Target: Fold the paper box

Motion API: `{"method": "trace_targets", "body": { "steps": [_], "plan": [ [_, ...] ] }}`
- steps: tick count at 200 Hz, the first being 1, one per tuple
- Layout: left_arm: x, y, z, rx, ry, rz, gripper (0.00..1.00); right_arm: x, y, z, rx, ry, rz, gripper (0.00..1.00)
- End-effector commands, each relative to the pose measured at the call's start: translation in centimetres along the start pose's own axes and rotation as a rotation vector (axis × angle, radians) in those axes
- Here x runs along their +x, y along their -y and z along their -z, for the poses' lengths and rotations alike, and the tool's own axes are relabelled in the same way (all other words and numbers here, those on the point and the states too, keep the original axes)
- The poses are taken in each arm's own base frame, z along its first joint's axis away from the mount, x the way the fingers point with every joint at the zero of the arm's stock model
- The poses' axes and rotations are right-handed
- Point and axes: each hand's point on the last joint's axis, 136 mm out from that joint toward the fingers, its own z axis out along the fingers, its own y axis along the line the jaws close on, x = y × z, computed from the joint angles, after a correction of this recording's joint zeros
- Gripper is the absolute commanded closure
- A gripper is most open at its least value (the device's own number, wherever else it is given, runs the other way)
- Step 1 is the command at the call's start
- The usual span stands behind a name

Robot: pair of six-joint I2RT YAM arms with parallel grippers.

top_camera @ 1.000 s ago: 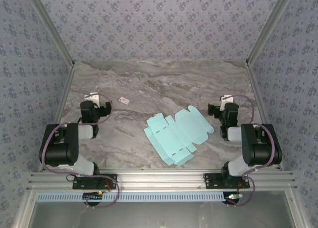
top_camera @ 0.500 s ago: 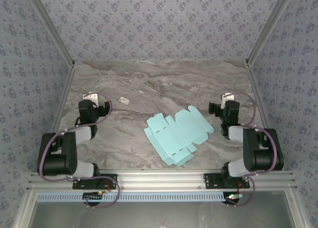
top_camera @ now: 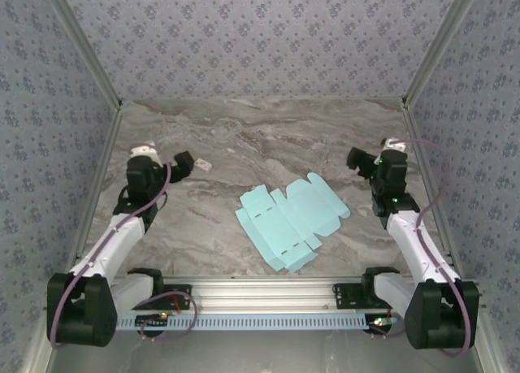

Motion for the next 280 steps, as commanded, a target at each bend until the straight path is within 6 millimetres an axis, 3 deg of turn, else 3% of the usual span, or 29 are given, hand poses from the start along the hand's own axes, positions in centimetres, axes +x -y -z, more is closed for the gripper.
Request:
{"method": "trace_targets", "body": {
  "steps": [1, 29, 42, 66, 98, 126, 163, 223, 257, 280],
  "plan": [
    [5.2, 3.4, 0.5, 0.081, -0.231, 0.011, 0.02, 6.3, -5.2, 0.4, -0.166, -0.296, 0.038, 0.05],
    [11.0, 7.3, 1.7, 0.22, -0.434, -0.026, 0.02, 11.4, -10.9, 1.2, -0.302, -0.504, 0.191, 0.1],
    [13.9, 8.4, 2.3, 0.267, -0.533, -0.042, 0.05, 13.9, -12.6, 1.5, -0.34, -0.583, 0.261, 0.12],
    [17.1, 8.6, 2.6, 0.29, -0.631, -0.027, 0.12, 16.8, -13.9, 1.2, -0.361, -0.658, 0.317, 0.17],
    [19.3, 9.7, 2.2, 0.342, -0.679, -0.048, 0.2, 18.1, -14.7, 0.4, -0.383, -0.695, 0.321, 0.2],
    [20.8, 9.1, 1.1, 0.321, -0.704, -0.065, 0.27, 18.7, -14.5, 0.2, -0.368, -0.709, 0.337, 0.2],
    [22.2, 9.7, 0.1, 0.358, -0.727, -0.069, 0.42, 19.1, -14.6, 0.3, -0.357, -0.716, 0.356, 0.2],
    [22.7, 10.6, -1.1, 0.406, -0.724, -0.051, 0.67, 18.7, -14.9, 0.5, -0.349, -0.711, 0.385, 0.2],
    [22.0, 11.5, -1.1, 0.452, -0.702, -0.068, 0.84, 17.0, -15.5, 0.6, -0.358, -0.675, 0.403, 0.2],
    [20.2, 12.5, -0.8, 0.476, -0.673, -0.148, 0.9, 14.3, -16.5, 1.1, -0.405, -0.619, 0.431, 0.21]
  ]
}}
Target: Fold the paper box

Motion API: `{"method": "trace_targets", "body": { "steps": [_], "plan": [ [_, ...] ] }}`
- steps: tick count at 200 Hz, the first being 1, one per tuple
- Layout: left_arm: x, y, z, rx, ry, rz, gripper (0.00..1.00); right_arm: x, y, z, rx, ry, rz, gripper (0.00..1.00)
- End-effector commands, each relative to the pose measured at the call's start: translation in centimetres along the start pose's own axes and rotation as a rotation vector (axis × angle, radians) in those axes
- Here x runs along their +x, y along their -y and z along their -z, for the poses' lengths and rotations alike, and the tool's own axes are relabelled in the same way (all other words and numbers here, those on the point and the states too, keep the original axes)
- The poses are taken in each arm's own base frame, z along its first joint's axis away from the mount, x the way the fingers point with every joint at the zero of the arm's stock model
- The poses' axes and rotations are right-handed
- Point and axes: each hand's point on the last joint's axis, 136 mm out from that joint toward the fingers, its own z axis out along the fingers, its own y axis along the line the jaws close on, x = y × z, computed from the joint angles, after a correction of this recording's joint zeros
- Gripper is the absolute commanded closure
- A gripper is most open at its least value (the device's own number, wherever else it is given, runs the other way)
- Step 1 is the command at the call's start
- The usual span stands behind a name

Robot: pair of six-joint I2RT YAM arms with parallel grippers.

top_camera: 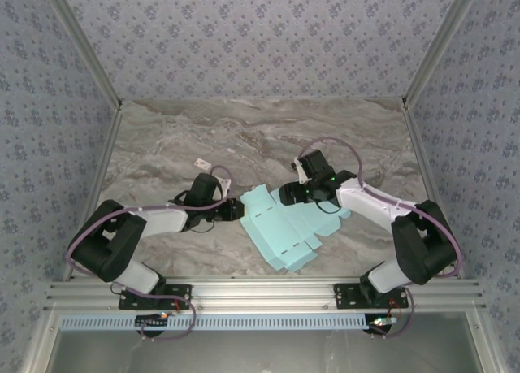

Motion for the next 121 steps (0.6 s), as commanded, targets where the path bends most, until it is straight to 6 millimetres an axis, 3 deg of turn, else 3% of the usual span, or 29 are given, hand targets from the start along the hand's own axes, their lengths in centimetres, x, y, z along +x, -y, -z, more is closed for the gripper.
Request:
{"method": "trace_targets", "body": {
  "steps": [1, 22, 63, 121],
  "plan": [
    [-2.2, 2.6, 1.2, 0.042, 0.036, -0.12, 0.91, -2.6, -0.6, 2.6, -0.009, 0.062, 0.065, 0.21],
    [-4.3, 4.4, 3.4, 0.028, 0.066, -0.235, 1.0, -5.2, -1.5, 5.5, -0.07, 0.144, 0.133, 0.21],
    [-8.5, 7.3, 8.2, -0.01, 0.15, -0.352, 1.0, -9.5, -1.6, 11.2, -0.183, 0.312, 0.17, 0.21],
    [-12.2, 9.4, 11.7, -0.014, 0.225, -0.401, 1.0, -10.2, -2.8, 14.2, -0.191, 0.351, 0.253, 0.22]
  ]
}}
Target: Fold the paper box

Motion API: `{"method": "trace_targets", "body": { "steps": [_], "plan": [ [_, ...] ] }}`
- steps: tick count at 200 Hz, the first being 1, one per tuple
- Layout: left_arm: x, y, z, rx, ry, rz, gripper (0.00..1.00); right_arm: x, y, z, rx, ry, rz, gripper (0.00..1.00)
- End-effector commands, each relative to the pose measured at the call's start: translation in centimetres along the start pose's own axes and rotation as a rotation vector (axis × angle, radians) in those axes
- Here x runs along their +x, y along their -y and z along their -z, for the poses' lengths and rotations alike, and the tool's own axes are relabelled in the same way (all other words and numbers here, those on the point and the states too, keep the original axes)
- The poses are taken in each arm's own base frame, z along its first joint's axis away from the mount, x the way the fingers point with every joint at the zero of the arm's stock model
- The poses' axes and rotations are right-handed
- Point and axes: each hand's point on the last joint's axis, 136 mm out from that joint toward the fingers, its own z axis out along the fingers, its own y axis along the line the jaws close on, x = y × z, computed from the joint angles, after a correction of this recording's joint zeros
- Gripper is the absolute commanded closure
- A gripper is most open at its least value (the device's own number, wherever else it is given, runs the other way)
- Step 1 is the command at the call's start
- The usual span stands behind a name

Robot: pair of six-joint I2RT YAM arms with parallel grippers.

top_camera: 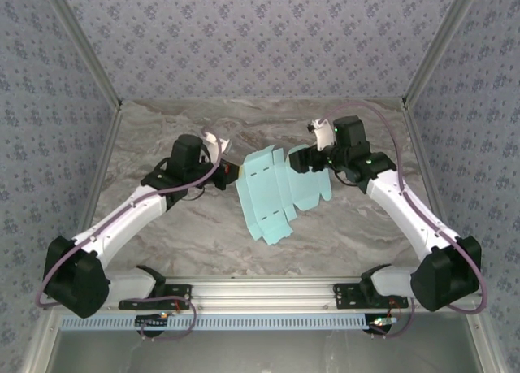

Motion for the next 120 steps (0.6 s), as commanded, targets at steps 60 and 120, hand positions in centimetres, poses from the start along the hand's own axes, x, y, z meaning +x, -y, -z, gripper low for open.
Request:
{"method": "trace_targets", "body": {
  "steps": [60, 120],
  "plan": [
    [-2.4, 1.0, 1.4, 0.027, 0.031, 0.024, 1.0, -0.7, -1.3, 1.7, -0.007, -0.01, 0.058, 0.23],
    [-4.1, 3.2, 3.6, 0.074, 0.018, -0.114, 1.0, -4.0, -4.3, 2.6, -0.101, 0.051, 0.459, 0.22]
  ]
}}
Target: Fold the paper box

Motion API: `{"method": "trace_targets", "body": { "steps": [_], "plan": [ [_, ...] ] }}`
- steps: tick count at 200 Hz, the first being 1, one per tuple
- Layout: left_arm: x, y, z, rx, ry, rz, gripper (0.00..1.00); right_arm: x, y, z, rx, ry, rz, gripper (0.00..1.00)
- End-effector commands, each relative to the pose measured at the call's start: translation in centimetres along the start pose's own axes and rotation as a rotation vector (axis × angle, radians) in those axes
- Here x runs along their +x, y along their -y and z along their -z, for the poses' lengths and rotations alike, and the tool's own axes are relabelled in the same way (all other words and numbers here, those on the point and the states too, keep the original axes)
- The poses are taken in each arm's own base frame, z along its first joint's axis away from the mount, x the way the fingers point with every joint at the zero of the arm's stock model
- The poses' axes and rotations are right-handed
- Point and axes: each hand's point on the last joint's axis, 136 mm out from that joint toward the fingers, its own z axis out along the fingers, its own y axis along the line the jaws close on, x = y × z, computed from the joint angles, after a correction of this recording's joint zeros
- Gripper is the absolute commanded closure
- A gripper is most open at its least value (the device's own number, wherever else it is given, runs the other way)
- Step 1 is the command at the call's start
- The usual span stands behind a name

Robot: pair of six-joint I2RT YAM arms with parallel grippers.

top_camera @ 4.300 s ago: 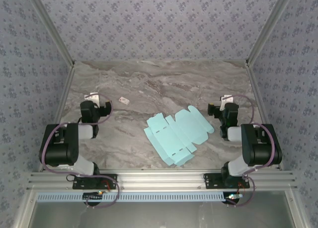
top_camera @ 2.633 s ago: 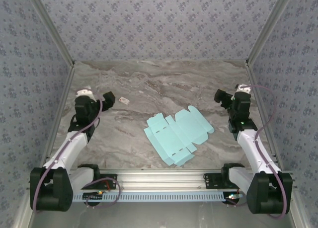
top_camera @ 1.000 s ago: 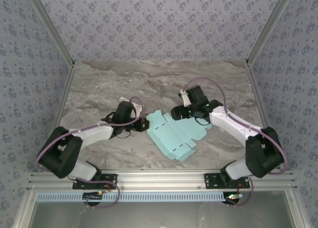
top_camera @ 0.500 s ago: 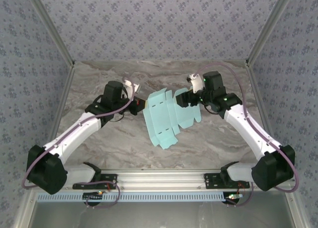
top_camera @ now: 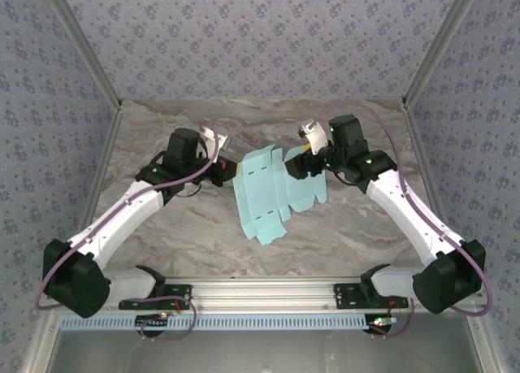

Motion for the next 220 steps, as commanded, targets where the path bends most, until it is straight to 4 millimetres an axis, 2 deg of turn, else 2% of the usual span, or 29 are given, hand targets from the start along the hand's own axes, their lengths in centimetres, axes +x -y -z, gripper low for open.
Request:
{"method": "trace_targets", "body": {
  "steps": [1, 22, 68, 108, 129, 151, 169, 220],
  "plan": [
    [-3.0, 2.5, 2.4, 0.055, 0.049, -0.108, 1.0, -3.6, -1.1, 1.4, -0.042, 0.068, 0.243, 0.22],
    [-4.2, 3.5, 3.5, 0.064, 0.035, -0.157, 1.0, -6.0, -2.9, 2.4, -0.143, 0.116, 0.398, 0.22],
    [-6.3, 4.8, 5.2, 0.073, 0.024, -0.216, 1.0, -7.4, -6.3, 2.7, -0.256, 0.103, 0.642, 0.21],
    [-7.1, 5.6, 5.8, 0.086, 0.025, -0.258, 1.0, -8.0, -6.0, 1.4, -0.209, 0.077, 0.744, 0.21],
    [-7.6, 5.8, 6.0, 0.086, 0.033, -0.28, 1.0, -8.1, -6.5, 0.9, -0.256, 0.058, 0.754, 0.23],
    [-7.8, 5.8, 6.1, 0.083, 0.039, -0.285, 1.0, -7.2, -7.5, 0.6, -0.355, 0.015, 0.731, 0.3],
    [-7.9, 6.0, 6.1, 0.086, 0.042, -0.289, 1.0, -6.6, -7.3, -0.1, -0.366, -0.009, 0.727, 0.36],
    [-8.3, 6.1, 6.4, 0.077, 0.054, -0.305, 1.0, -6.3, -6.6, -0.8, -0.368, -0.027, 0.703, 0.65]
  ]
}}
